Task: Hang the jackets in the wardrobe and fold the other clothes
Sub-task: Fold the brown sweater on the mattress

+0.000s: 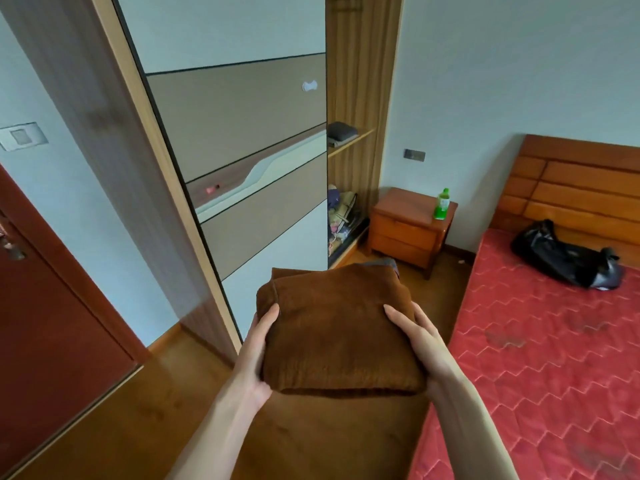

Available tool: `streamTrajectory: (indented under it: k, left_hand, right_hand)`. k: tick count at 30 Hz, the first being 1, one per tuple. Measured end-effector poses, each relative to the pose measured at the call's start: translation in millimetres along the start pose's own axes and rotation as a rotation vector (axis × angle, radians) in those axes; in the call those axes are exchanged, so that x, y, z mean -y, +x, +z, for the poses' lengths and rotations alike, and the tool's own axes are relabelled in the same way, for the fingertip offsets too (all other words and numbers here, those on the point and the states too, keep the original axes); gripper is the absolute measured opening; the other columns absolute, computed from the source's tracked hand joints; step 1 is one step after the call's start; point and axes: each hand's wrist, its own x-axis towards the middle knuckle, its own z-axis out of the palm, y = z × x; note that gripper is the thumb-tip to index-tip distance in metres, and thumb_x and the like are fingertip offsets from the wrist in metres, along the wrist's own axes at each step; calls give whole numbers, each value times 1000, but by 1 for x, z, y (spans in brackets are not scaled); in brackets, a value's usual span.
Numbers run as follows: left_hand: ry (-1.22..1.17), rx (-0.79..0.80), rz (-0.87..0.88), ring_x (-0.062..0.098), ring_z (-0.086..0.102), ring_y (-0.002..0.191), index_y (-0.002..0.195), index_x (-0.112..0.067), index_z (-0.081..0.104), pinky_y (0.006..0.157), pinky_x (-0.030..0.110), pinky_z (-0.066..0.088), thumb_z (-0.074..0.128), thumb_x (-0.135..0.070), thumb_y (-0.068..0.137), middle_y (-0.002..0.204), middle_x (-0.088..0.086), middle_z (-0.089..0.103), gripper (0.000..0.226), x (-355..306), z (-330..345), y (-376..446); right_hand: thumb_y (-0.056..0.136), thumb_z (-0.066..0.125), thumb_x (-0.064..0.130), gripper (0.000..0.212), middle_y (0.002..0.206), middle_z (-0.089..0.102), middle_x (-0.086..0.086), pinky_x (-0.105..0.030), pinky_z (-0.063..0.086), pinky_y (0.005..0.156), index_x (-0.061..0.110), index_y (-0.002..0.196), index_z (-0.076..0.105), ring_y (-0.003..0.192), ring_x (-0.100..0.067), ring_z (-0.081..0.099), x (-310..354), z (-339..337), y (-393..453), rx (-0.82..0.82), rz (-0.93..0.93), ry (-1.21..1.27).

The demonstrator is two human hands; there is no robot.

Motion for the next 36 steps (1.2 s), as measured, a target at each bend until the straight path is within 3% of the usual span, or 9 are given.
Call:
streamTrajectory:
  k: [10,16,24,28,32,36]
  left_hand:
    - [114,173,-60,37,72,113,143,-32,58,96,57,58,68,-59,91,130,10,71,59,-66,39,127]
    - [183,260,-77,37,71,114,143,-33,57,88,54,61,64,-59,93,131,9,71,57,-116,79,233]
    - [216,398,-83,38,72,113,144,-36,55,92,60,58,65,-60,90,131,9,70,60,-195,131,366]
    - [201,440,-103,37,73,111,144,-37,55,87,56,61,63,-58,94,131,9,70,55,-207,161,412]
    - [194,451,-112,38,72,113,146,-37,53,91,58,59,63,-60,92,134,8,69,60,-212,193,461]
    - [173,439,-139,39,71,115,145,-37,54,84,52,61,64,-58,92,134,7,69,58,-206,229,514]
  right_hand:
    - [88,80,34,46,117,77,-7,-54,58,98,30,131,64,106,-31,75,41,28,100,-139,-89,-4]
    - [88,81,34,50,120,76,-7,-51,57,101,28,134,63,108,-28,75,70,44,191,-246,-141,6]
    - [88,81,37,50,122,76,-5,-47,57,100,28,134,64,109,-26,75,122,68,310,-352,-214,1]
    - [92,76,36,47,118,77,-9,-47,58,99,20,134,65,107,-28,75,149,62,353,-379,-179,4]
    - [93,73,38,45,116,77,-13,-40,61,87,11,129,68,106,-31,75,165,47,388,-386,-120,57]
    - [88,77,42,52,119,76,-11,-40,59,89,17,131,65,109,-30,74,169,20,428,-367,-86,80]
